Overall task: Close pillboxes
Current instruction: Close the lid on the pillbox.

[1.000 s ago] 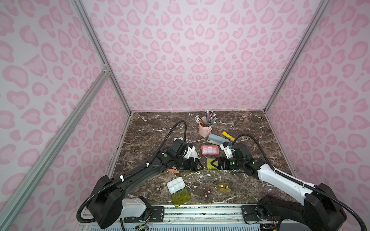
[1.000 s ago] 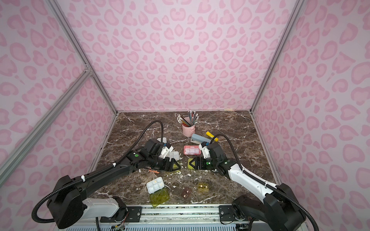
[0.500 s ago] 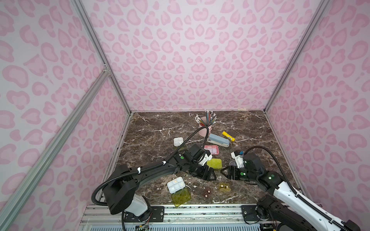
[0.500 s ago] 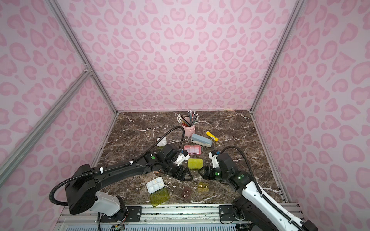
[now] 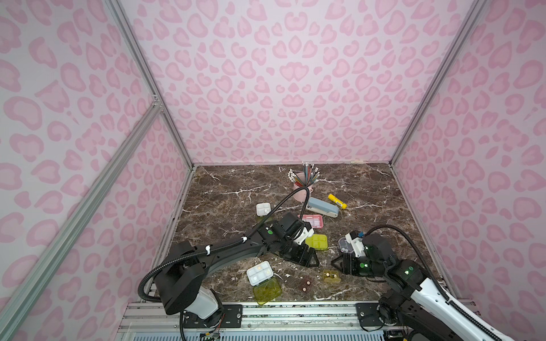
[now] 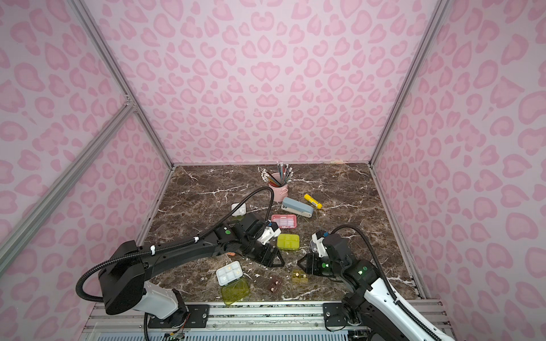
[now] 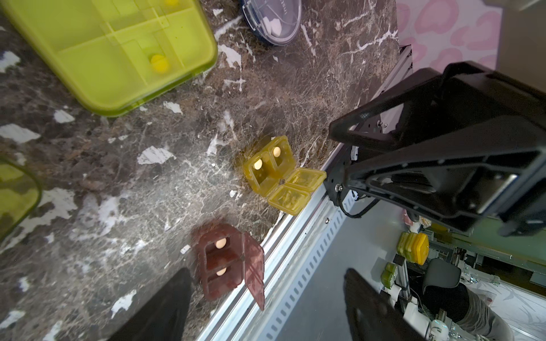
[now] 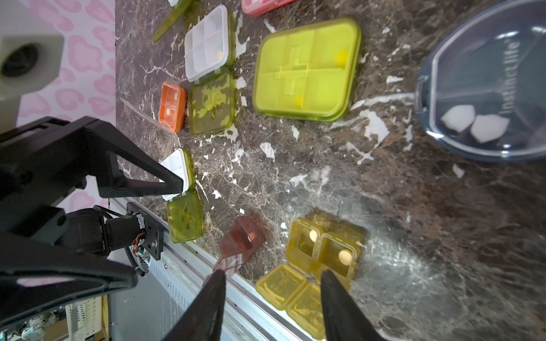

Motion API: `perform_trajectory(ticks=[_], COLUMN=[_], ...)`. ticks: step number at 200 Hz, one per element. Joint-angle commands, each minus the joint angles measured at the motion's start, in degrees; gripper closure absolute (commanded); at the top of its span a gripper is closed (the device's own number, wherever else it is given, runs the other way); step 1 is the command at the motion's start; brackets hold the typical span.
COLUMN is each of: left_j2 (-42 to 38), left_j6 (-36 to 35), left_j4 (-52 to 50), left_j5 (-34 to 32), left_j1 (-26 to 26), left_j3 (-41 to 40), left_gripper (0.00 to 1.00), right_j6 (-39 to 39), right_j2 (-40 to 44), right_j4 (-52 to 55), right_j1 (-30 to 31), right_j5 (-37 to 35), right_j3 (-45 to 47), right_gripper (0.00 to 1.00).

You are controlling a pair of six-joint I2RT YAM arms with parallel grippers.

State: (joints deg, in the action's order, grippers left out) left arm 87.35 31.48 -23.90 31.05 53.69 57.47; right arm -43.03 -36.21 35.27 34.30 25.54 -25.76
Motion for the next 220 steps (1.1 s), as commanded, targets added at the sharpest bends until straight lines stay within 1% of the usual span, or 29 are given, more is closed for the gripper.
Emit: perform_trajectory(ticks=[1, 27, 40, 64, 123, 177, 220], left_j2=[0.8, 2.3, 3.2, 4.9, 8.1, 9.5, 10.9], left_j6=[-0.2, 0.1, 0.1, 0.2, 1.1, 1.2, 1.5], left_j4=[0.9, 1.3, 1.4, 1.8, 3.9, 4.8, 5.5], left_j5=[0.6, 1.0, 1.0, 1.4, 2.0, 2.6, 3.1], left_j1=[0.2, 1.4, 1.8, 2.1, 2.6, 2.6, 2.8], left_j3=[1.2, 2.6, 3.5, 4.4, 5.6, 6.3, 7.4], left_gripper=[0.20, 0.25, 0.26, 0.29, 0.31, 0.32, 0.34], right_j6=[-2.0, -3.7, -4.9, -7.0, -7.4, -8.6, -9.4], right_j2=[1.1, 3.8, 4.9, 7.1, 7.6, 8.6, 8.6], right_j4=[1.8, 3.9, 4.3, 4.7, 6.9, 8.4, 8.7], right_j1=[1.2, 2.4, 2.9, 4.3, 6.0, 7.5, 9.0], right_j5=[1.0, 0.8, 1.3, 2.1, 1.9, 2.4, 2.1], right_j3=[0.7, 0.6, 1.1, 2.1, 3.1, 3.3, 3.5], right_gripper=[0.55, 0.66, 0.72, 0.78, 0.86, 0.98, 1.00])
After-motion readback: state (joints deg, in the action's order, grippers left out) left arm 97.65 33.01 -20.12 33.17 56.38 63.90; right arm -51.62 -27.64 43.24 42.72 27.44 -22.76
